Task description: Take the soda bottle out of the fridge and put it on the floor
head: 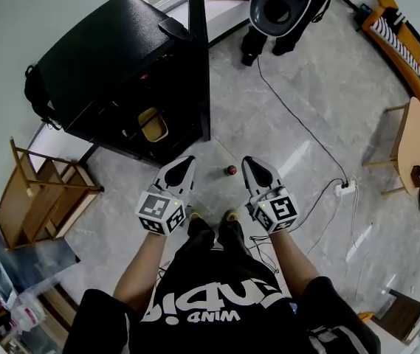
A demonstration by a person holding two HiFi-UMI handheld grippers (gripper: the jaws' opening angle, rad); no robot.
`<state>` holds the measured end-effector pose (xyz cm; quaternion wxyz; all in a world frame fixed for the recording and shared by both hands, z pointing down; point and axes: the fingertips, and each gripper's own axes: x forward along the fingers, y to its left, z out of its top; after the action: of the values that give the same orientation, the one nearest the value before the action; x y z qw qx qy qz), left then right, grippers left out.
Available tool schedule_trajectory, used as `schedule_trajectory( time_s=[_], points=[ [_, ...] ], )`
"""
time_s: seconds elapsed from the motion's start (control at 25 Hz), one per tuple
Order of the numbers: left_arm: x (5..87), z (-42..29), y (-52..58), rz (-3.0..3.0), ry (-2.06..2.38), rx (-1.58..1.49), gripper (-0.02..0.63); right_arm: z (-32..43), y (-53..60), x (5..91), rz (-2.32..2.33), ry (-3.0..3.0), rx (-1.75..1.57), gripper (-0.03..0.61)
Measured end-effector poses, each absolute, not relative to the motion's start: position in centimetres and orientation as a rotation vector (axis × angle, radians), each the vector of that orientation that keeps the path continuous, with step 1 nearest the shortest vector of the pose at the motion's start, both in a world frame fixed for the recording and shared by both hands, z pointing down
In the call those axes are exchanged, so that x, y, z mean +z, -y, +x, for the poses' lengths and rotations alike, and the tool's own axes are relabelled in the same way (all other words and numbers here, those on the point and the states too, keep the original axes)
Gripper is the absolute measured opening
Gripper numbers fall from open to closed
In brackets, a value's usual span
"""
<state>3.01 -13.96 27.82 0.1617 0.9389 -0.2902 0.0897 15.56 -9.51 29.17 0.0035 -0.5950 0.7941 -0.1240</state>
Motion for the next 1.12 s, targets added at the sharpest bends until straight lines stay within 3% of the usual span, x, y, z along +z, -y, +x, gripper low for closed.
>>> schedule_trajectory(
  time_s=[1.12],
  points=[
    [23.1, -5.9, 8.7, 2.56, 1.148, 0.147, 0.008, 17.1, 2.1, 23.2, -1.881, -2.547, -0.413, 0.025]
  ],
)
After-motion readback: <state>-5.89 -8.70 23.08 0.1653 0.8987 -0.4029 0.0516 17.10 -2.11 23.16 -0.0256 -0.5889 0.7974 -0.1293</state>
